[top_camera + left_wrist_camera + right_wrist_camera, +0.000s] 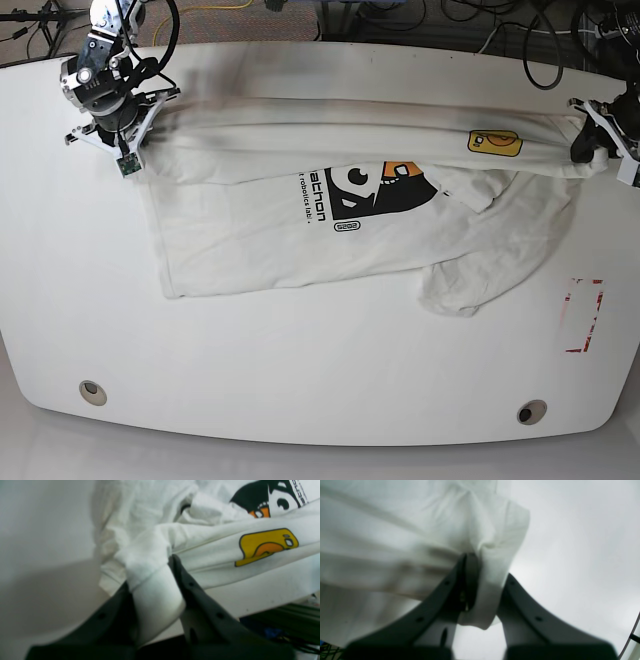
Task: Fold the T-shirt properly
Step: 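Lower the held shirt edge onto the table with both grippers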
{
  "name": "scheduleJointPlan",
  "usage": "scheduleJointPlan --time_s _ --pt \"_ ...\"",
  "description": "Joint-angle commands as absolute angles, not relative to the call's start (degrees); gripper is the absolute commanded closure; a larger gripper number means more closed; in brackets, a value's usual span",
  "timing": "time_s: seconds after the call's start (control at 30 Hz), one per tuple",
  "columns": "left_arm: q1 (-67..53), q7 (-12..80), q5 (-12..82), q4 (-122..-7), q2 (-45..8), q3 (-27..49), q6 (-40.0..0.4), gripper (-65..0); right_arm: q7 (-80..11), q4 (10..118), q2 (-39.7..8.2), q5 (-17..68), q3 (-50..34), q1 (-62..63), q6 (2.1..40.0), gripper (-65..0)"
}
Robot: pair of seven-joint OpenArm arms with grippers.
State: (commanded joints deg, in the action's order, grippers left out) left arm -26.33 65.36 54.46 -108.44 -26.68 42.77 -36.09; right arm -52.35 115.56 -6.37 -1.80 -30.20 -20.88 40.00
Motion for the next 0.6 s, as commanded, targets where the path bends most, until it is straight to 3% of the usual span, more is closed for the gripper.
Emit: scheduleJointPlan --time_s 0.2,0.33,0.5,0.6 --pt "-29.85 65.36 54.46 -108.44 -26.68 42.68 -36.09 0.0 -52.79 115.65 -4.79 -2.15 -31.87 -22.73 40.0 -0.3" --pt "-31.34 65.45 54.46 -108.44 -26.77 42.68 -36.09 -0.8 -54.02 115.65 -4.7 -2.07 -32.04 -23.08 40.0 -4.3" --pt "-34.51 65.45 54.46 -108.44 -26.95 42.68 -36.0 -15.1 -54.46 115.65 -3.74 -2.15 -32.13 -24.48 40.0 -14.9" --pt "-36.0 65.45 54.46 -108.44 -26.95 42.68 -35.91 -24.9 -54.64 115.65 -3.65 -2.15 -32.13 -24.84 40.0 -17.3"
